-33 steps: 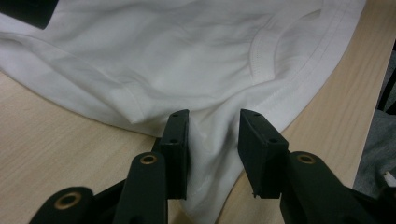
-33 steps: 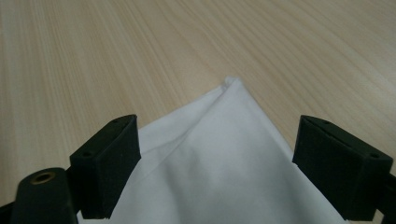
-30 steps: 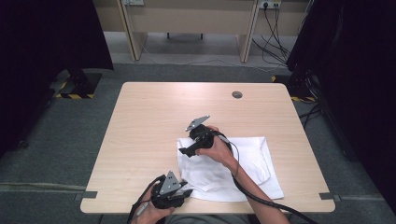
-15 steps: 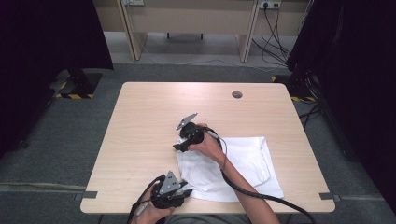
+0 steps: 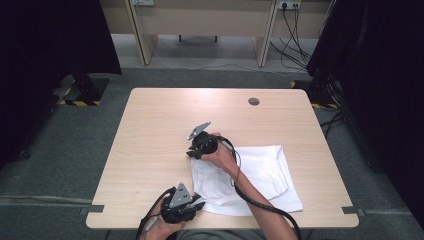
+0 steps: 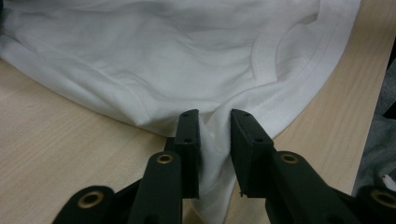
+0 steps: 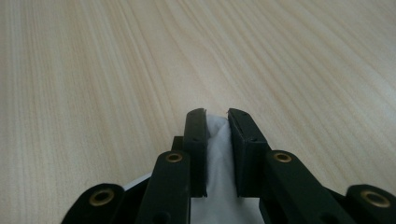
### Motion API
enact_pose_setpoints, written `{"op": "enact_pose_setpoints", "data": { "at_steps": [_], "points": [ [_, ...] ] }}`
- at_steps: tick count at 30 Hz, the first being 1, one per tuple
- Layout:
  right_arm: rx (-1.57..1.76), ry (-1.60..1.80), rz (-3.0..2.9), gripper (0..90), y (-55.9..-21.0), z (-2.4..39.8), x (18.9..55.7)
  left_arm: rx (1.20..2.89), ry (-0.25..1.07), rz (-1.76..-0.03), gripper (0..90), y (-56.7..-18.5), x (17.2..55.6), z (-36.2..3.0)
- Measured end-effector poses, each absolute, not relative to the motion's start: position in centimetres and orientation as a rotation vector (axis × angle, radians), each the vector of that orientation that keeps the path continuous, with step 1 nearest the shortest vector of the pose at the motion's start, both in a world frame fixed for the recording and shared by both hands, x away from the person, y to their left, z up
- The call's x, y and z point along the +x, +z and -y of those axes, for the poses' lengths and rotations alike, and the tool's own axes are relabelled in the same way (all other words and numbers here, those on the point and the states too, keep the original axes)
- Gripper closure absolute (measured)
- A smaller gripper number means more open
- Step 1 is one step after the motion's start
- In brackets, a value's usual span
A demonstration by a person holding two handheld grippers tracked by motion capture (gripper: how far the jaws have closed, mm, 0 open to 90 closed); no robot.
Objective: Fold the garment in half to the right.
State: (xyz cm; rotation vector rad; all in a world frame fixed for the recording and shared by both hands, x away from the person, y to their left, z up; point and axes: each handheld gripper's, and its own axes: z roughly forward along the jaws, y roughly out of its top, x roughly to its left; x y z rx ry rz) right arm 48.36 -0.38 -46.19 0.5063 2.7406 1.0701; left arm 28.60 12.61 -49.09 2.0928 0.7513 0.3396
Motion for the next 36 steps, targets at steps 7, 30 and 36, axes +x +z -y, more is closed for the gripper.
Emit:
{"op": "enact_pose_setpoints", "data": {
  "at_steps": [7,30,36],
  "points": [
    [0.527,1.222,-2.67,79.5,-44.4,0.6,48.0,2.079,0.345,-0.758,79.9,-48.2,28.5,-14.0],
    [0.531,1.459,-2.556,79.2,-39.9,1.7,47.7,2.068,0.413,-0.684,81.6,-43.5,28.2,-16.5],
    [0.54,1.495,-2.514,79.4,-38.9,3.5,47.5,2.082,0.436,-0.596,81.7,-41.2,28.6,-14.1]
  ]
}}
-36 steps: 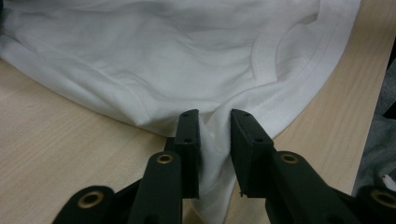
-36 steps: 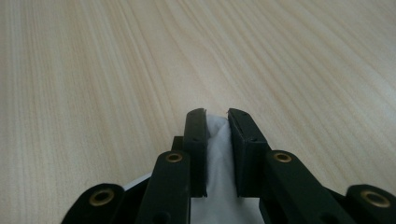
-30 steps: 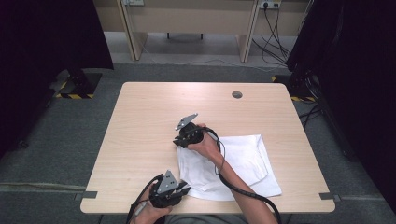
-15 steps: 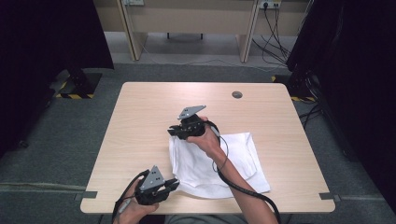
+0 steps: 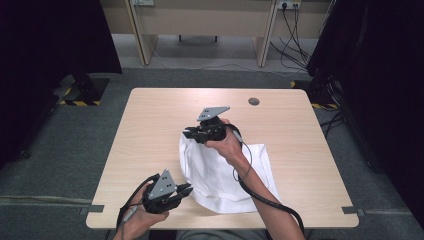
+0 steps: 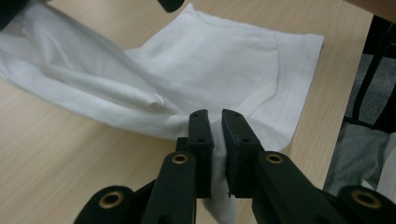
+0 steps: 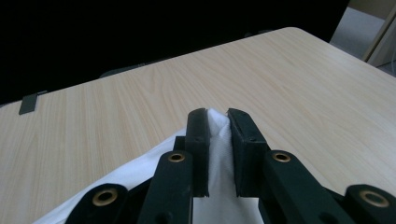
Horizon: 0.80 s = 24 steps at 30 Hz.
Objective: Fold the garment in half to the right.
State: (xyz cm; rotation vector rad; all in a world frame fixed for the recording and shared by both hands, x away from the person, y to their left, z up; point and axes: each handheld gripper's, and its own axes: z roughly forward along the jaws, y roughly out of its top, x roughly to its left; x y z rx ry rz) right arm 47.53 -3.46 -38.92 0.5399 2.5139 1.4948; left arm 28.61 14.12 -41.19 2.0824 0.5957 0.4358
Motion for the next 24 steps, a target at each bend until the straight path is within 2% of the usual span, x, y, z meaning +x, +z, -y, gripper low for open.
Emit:
{"op": "enact_pose_setpoints", "data": {
  "at_steps": [8,17,24],
  "points": [
    [0.596,1.571,-2.405,79.6,-38.1,9.1,46.8,2.105,0.44,-0.478,81.7,-39.2,29.0,-10.2],
    [0.677,1.601,-2.286,79.5,-37.1,15.1,46.2,2.146,0.435,-0.308,81.8,-36.4,30.3,-3.7],
    [0.786,1.519,-2.271,78.9,-38.3,19.7,46.1,2.162,0.354,-0.239,81.3,-37.4,31.4,0.3]
  ]
}}
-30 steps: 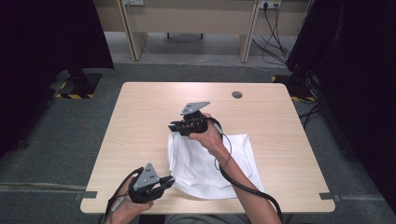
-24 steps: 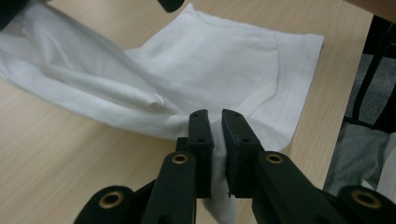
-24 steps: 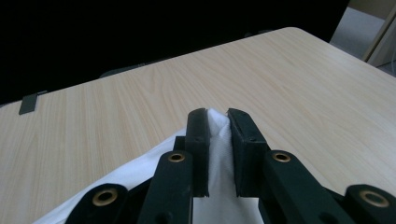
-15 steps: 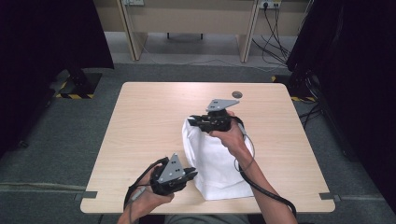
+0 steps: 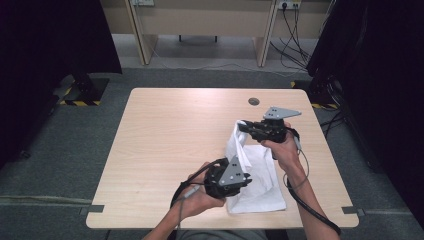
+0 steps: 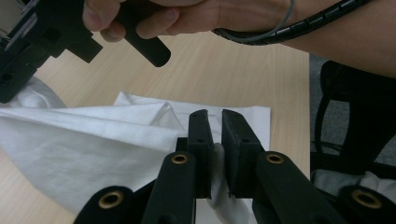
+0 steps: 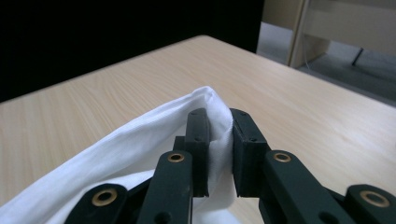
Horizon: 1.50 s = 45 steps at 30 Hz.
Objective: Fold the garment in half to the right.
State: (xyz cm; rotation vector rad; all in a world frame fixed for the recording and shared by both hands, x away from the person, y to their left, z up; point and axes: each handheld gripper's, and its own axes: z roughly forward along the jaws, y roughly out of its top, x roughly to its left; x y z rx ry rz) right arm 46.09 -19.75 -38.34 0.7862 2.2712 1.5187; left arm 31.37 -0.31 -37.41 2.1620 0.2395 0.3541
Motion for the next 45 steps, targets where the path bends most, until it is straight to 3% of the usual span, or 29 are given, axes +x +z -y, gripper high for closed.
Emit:
{"op": "enact_pose_setpoints", "data": {
  "at_steps": [5,8,12,16,22,34,43,45],
  "points": [
    [0.897,1.457,-2.257,77.2,-40.3,23.1,46.3,2.133,0.245,-0.218,76.8,-39.3,32.4,2.7],
    [0.986,1.297,-2.255,62.0,-41.1,24.7,46.5,2.078,0.19,-0.265,55.7,-39.4,33.3,2.2],
    [1.088,1.249,-2.179,49.5,-41.3,27.2,46.2,2.009,0.244,-0.414,35.4,-39.4,35.7,-0.4],
    [1.09,1.296,-2.175,43.7,-41.5,28.1,45.4,2.011,0.33,-0.592,28.5,-40.6,39.0,-3.0],
    [1.042,1.283,-2.237,40.7,-42.3,27.3,44.5,2.058,0.363,-0.7,26.5,-43.0,41.5,-3.9],
    [0.935,1.236,-2.351,35.2,-43.8,24.5,43.7,2.104,0.385,-0.72,24.1,-45.3,44.4,-2.5],
    [0.852,1.165,-2.491,29.3,-45.6,20.5,45.6,2.176,0.378,-0.739,27.2,-47.6,46.0,-2.0],
    [0.907,1.071,-2.505,29.1,-46.5,20.6,46.6,2.161,0.32,-0.777,27.0,-48.2,46.4,-2.6]
  ]
}}
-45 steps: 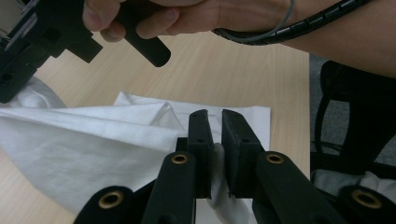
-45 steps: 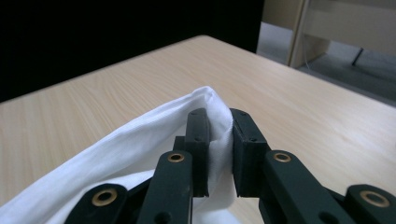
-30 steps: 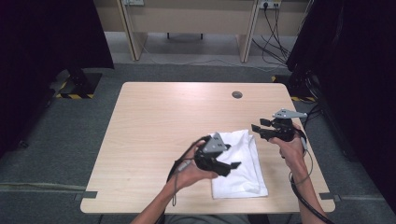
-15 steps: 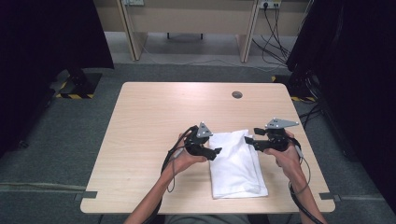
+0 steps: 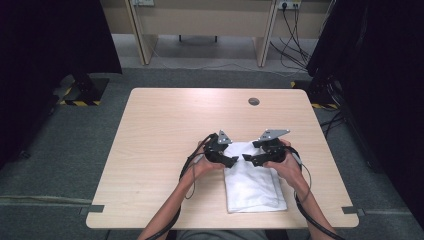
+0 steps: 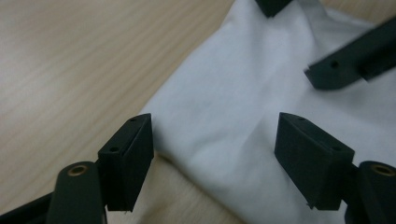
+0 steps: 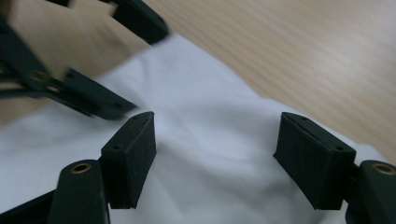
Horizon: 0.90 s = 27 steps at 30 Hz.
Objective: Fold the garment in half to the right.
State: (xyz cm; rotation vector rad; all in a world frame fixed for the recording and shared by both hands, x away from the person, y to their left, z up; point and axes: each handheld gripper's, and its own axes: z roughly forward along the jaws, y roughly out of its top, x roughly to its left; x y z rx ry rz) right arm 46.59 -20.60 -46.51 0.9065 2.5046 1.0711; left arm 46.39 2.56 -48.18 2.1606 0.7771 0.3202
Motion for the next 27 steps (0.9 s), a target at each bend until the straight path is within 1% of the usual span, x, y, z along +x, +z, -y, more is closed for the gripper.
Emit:
{"op": "enact_pose_setpoints", "data": {
  "at_steps": [2,4,5,6,7,8,11,13,15,16,17,19,20,21,22,23,27],
  "points": [
    [0.983,1.096,-2.475,34.8,-47.4,21.8,47.3,2.139,0.322,-0.783,28.1,-48.3,46.7,-3.1],
    [1.061,1.122,-2.459,36.1,-47.2,22.9,47.5,2.13,0.325,-0.795,28.9,-48.3,46.9,-3.4],
    [1.065,1.108,-2.463,35.4,-47.1,23.1,47.5,2.132,0.324,-0.798,29.1,-48.3,47.0,-3.5],
    [1.072,1.074,-2.461,31.6,-46.8,23.2,47.4,2.132,0.33,-0.794,29.0,-48.3,47.0,-3.4],
    [1.084,1.029,-2.453,25.5,-46.6,23.3,47.4,2.128,0.334,-0.794,29.0,-48.4,46.9,-3.4],
    [1.095,0.947,-2.418,23.6,-46.3,23.5,47.4,2.128,0.332,-0.793,29.1,-48.4,46.8,-3.5],
    [1.106,1.052,-2.389,25.2,-45.9,24.2,47.1,2.141,0.346,-0.8,28.6,-48.2,46.6,-3.5],
    [1.052,1.081,-2.428,25.4,-46.3,23.9,46.9,2.146,0.371,-0.796,23.9,-48.1,46.3,-3.6],
    [1.072,1.043,-2.45,24.0,-47.5,23.9,47.1,2.131,0.359,-0.83,21.0,-47.9,45.4,-3.7],
    [1.094,1.071,-2.431,25.6,-47.6,24.1,47.1,2.127,0.378,-0.787,19.8,-47.7,45.0,-3.8],
    [1.129,1.042,-2.414,24.3,-47.4,24.3,47.1,2.127,0.378,-0.787,18.7,-47.7,45.0,-3.8],
    [1.14,1.012,-2.381,20.1,-47.0,24.3,46.8,2.084,0.38,-0.73,17.4,-47.1,43.1,-4.0],
    [1.14,1.037,-2.365,20.5,-46.8,24.4,46.5,2.078,0.376,-0.71,16.8,-47.1,42.3,-4.0],
    [1.128,1.078,-2.351,20.3,-46.5,24.3,46.0,2.088,0.365,-0.684,16.8,-47.2,41.3,-3.9],
    [1.086,1.1,-2.351,20.1,-46.2,24.2,45.4,2.088,0.365,-0.684,16.8,-47.2,41.3,-3.9],
    [1.052,1.095,-2.362,20.1,-46.1,24.0,45.0,2.13,0.36,-0.619,16.7,-47.7,39.9,-3.6],
    [0.952,0.987,-2.447,19.7,-47.0,23.4,43.8,2.17,0.359,-0.577,16.8,-48.3,38.7,-3.3]
  ]
}}
